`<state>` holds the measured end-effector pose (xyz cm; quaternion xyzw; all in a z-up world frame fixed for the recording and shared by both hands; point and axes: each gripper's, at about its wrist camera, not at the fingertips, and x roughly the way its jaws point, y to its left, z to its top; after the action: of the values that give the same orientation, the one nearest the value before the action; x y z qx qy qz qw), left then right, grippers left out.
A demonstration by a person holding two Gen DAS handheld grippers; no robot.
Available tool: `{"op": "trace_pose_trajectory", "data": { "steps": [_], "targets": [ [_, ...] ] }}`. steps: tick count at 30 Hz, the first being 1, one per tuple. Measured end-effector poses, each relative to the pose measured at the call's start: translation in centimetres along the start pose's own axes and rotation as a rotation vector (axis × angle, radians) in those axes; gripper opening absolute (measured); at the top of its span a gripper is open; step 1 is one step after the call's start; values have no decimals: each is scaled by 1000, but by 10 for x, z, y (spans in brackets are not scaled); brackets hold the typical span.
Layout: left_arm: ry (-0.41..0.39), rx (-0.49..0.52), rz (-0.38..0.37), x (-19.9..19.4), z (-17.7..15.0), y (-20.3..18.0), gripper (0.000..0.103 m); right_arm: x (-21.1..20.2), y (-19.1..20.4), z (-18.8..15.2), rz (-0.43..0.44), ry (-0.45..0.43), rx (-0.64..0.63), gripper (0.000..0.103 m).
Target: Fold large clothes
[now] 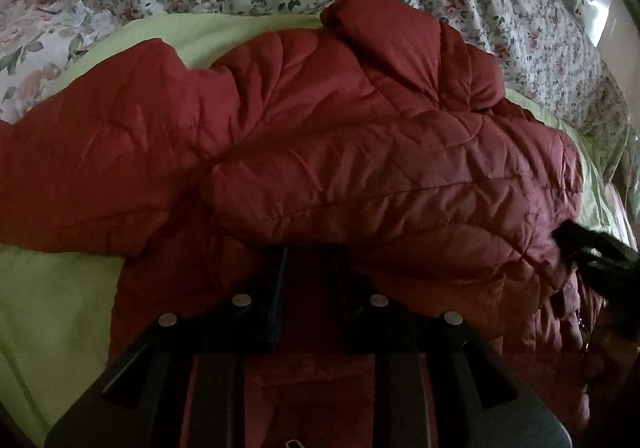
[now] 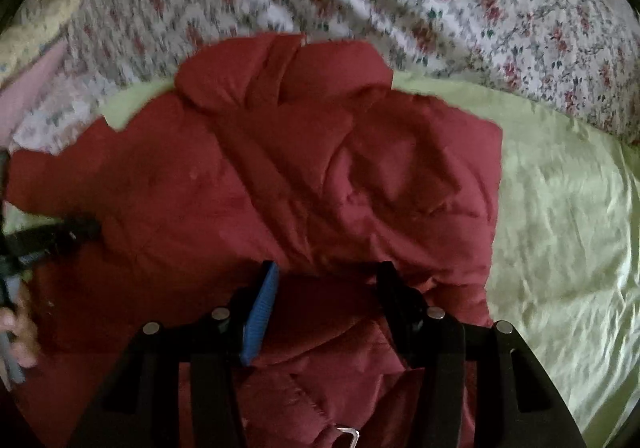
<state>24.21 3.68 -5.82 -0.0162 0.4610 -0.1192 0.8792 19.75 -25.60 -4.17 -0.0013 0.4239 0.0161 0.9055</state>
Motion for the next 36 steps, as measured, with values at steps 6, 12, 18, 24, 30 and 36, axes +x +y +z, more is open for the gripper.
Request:
{"op": "trace_pose_trajectory", "data": {
  "steps": [6, 12, 18, 24, 30, 36],
  "targets": [
    [6, -42, -20, -1, 1, 5, 22, 20, 2, -5, -38, 50, -34, 56],
    [-16, -136, -73, -31, -2, 22, 43, -5, -5, -2, 9, 30, 32, 56],
    [-64, -245, -56, -66, -18, 61, 65, -56, 2, -7, 99, -19, 57, 59],
    [-78, -405, -7, -84, -38, 132, 70, -102, 10, -35, 165, -54, 92, 66],
    [-146, -576, 122, -103, -43, 215, 80, -122, 18, -59, 184, -40, 111, 66],
    [-223, -741, 257, -114, -33, 298, 80, -134, 29, -71, 178, -32, 92, 66]
  ]
}}
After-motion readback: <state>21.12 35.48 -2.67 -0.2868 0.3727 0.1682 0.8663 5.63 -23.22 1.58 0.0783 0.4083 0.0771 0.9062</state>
